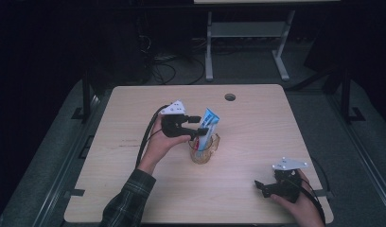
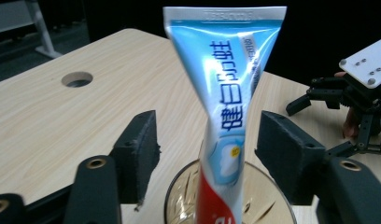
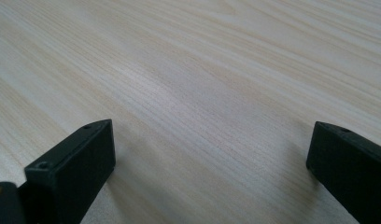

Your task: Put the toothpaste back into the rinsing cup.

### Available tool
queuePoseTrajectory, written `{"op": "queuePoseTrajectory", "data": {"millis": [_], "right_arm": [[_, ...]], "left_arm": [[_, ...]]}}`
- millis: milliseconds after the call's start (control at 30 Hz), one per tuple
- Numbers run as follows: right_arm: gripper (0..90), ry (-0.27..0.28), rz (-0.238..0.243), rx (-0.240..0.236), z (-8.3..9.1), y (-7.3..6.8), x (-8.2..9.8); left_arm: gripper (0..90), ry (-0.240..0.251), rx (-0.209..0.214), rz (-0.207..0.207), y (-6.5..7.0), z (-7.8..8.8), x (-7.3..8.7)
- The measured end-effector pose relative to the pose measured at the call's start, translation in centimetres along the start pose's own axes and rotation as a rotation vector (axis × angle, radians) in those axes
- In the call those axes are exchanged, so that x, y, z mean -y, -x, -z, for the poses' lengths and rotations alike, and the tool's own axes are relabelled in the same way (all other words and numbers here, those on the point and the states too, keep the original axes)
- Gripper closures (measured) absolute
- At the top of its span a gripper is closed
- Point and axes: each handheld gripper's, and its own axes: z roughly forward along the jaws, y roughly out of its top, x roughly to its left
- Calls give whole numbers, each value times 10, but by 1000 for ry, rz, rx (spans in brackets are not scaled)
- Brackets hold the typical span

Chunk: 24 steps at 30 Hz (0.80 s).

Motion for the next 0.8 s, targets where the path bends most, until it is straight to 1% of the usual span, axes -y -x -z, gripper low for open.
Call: {"op": "queuePoseTrajectory", "data": {"millis": [167,233,267,367,467,500,600,700,733,800], "right_arm": [[6,0,0,0,0,0,0],[5,0,0,0,0,0,0],[5,0,1,0,0,0,0],[5,0,0,0,0,0,0],[5,0,1,0,0,0,0],[5,0,1,0,0,0,0],[5,0,1,0,0,0,0],[5,0,1,0,0,0,0],[5,0,1,0,0,0,0],[5,0,1,0,0,0,0]], "left_arm": [[356,-7,-19,7,-1,8,1],[342,-28,-29,6,0,12,1],[336,-48,-39,9,1,16,2],[321,-61,-50,14,3,20,4],[315,-81,-72,21,4,26,7],[305,-89,-83,22,6,31,10],[299,-95,-85,25,6,36,14],[297,-101,-105,29,8,45,22],[297,-101,-105,29,8,45,22],[297,-89,-116,34,9,54,28]]}}
